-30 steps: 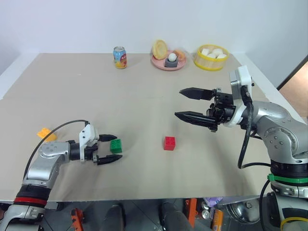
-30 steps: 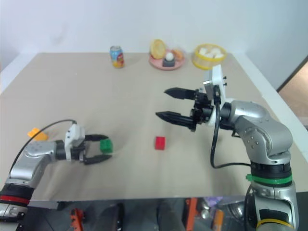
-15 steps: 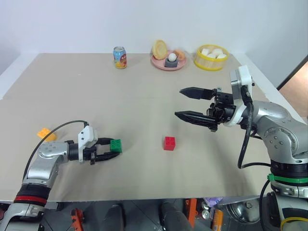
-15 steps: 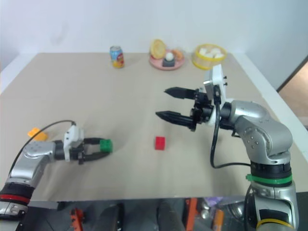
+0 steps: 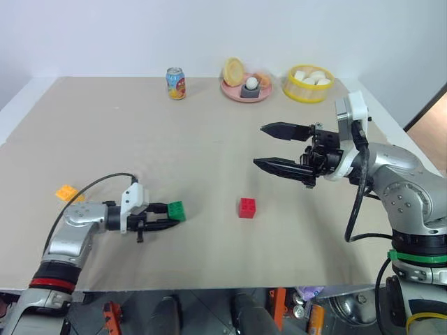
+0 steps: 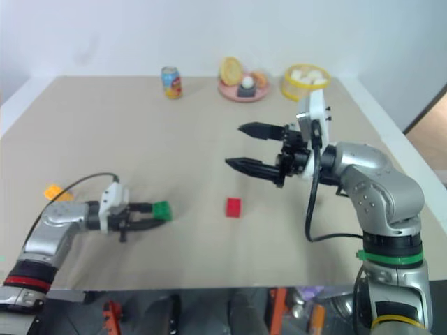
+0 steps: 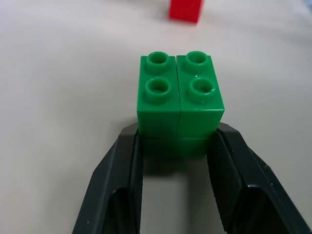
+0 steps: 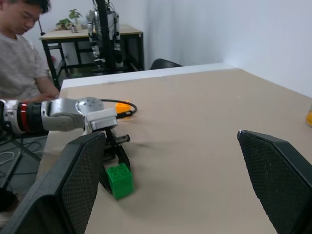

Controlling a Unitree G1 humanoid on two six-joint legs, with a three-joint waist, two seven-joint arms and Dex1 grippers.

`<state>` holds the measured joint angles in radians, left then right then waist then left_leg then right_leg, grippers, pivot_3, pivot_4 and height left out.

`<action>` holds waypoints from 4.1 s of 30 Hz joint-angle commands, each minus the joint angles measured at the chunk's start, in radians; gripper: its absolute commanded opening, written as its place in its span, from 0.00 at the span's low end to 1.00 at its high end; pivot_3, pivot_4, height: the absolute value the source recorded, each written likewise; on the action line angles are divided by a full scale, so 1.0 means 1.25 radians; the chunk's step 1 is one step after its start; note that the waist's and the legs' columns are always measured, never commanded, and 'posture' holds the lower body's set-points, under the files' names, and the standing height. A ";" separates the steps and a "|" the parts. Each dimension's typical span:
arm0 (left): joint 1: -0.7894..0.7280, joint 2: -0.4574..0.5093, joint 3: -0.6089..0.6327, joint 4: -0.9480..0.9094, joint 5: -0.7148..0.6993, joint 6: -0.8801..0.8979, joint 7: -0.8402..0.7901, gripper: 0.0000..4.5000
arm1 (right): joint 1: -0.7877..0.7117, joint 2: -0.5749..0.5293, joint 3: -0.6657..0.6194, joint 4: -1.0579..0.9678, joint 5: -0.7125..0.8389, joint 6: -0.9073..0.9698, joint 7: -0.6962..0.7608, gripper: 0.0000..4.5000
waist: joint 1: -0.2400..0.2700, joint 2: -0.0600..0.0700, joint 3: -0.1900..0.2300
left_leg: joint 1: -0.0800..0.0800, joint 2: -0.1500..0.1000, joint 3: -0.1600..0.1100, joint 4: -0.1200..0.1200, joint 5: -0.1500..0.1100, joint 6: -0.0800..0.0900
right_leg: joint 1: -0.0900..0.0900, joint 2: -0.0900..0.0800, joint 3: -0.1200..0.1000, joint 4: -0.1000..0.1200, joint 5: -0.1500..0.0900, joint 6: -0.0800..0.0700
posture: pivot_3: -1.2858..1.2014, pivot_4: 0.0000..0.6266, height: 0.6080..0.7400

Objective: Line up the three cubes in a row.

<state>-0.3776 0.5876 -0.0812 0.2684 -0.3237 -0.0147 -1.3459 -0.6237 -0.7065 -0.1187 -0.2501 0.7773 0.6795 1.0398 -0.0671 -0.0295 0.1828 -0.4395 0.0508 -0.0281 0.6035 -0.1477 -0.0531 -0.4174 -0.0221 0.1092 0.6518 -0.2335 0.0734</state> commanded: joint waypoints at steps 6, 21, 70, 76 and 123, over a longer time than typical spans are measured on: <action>-0.117 -0.077 -0.065 0.080 0.042 -0.057 -0.027 0.29 | 0.148 -0.112 -0.021 -0.099 0.005 -0.013 0.108 1.00 | 0.015 0.000 0.000 | 0.000 0.000 0.000 0.000 0.000 0.000 | 0.000 0.000 0.000 0.000 0.001 0.003 | 0.52 0.24 1.00; -0.283 -0.194 -0.110 0.334 0.121 -0.171 -0.058 0.29 | 0.270 -0.167 -0.020 -0.121 -0.059 -0.077 0.121 1.00 | 0.015 0.000 0.000 | 0.000 -0.001 0.000 0.005 0.000 0.001 | 0.002 0.000 0.001 0.000 0.003 0.002 | 0.52 0.24 1.00; -0.272 -0.174 -0.106 0.352 0.144 -0.176 -0.111 0.29 | 0.218 -0.127 0.007 -0.085 -0.068 -0.085 0.101 1.00 | 0.016 0.000 0.000 | 0.000 0.000 -0.001 0.005 0.000 0.001 | 0.002 0.001 0.001 0.000 0.002 0.002 | 0.52 0.24 1.00; -0.282 -0.171 -0.107 0.378 0.166 -0.203 -0.090 0.52 | 0.213 -0.125 0.010 -0.081 -0.070 -0.087 0.099 1.00 | 0.016 0.000 0.000 | 0.000 0.000 -0.001 0.005 0.000 0.001 | 0.002 0.001 0.001 0.000 0.002 0.002 | 0.52 0.24 1.00; 0.276 -0.241 0.567 -0.766 -0.176 0.495 0.988 0.99 | 0.032 0.073 0.132 0.047 -0.086 -0.122 0.114 1.00 | 0.016 -0.001 0.000 | 0.003 0.003 -0.002 0.007 0.000 0.001 | 0.005 0.003 -0.001 0.001 0.004 0.000 | 0.52 0.24 1.00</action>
<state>-0.0509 0.3102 0.5760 -0.6169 -0.5488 0.5969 -0.2012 -0.5552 -0.6241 0.0464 -0.1951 0.6647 0.5497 1.1610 -0.0470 -0.0312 0.1826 -0.4357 0.0542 -0.0303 0.6144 -0.1476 -0.0528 -0.4101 -0.0184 0.1080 0.6523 -0.2286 0.0732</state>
